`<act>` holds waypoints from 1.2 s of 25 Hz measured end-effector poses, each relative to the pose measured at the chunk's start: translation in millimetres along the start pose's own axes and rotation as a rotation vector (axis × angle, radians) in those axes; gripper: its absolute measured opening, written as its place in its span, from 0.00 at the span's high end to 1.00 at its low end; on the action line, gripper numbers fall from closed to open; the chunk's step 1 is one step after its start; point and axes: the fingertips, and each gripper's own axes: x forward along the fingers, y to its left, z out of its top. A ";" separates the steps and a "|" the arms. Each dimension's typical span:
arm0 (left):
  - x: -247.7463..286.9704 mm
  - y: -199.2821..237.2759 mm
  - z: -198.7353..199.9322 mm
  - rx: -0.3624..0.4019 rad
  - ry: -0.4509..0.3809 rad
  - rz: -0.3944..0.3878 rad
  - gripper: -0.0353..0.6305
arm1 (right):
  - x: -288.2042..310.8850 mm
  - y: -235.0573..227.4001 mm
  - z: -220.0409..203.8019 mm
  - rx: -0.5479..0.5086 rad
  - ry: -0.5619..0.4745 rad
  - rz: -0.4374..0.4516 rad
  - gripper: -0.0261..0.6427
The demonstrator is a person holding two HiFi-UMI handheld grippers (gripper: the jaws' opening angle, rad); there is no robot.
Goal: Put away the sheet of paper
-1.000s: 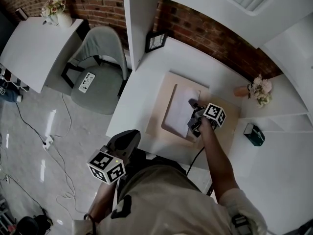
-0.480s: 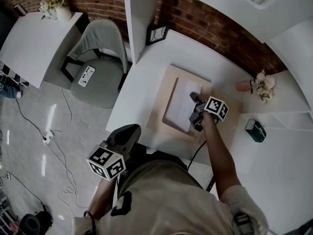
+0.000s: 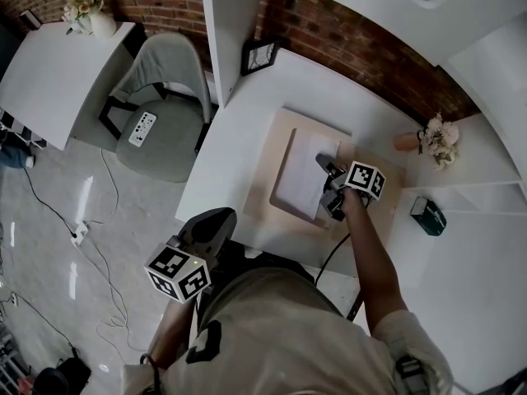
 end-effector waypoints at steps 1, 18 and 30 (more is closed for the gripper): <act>-0.2 -0.3 -0.2 0.000 0.000 0.000 0.91 | -0.5 1.0 -0.9 0.000 0.007 0.008 0.74; -8.6 4.3 1.2 -0.001 -0.025 0.038 0.91 | 8.8 3.4 -3.9 0.010 0.020 0.003 0.91; -16.8 9.7 1.9 -0.005 -0.034 0.054 0.91 | 11.9 3.0 -7.6 0.020 0.005 -0.027 0.92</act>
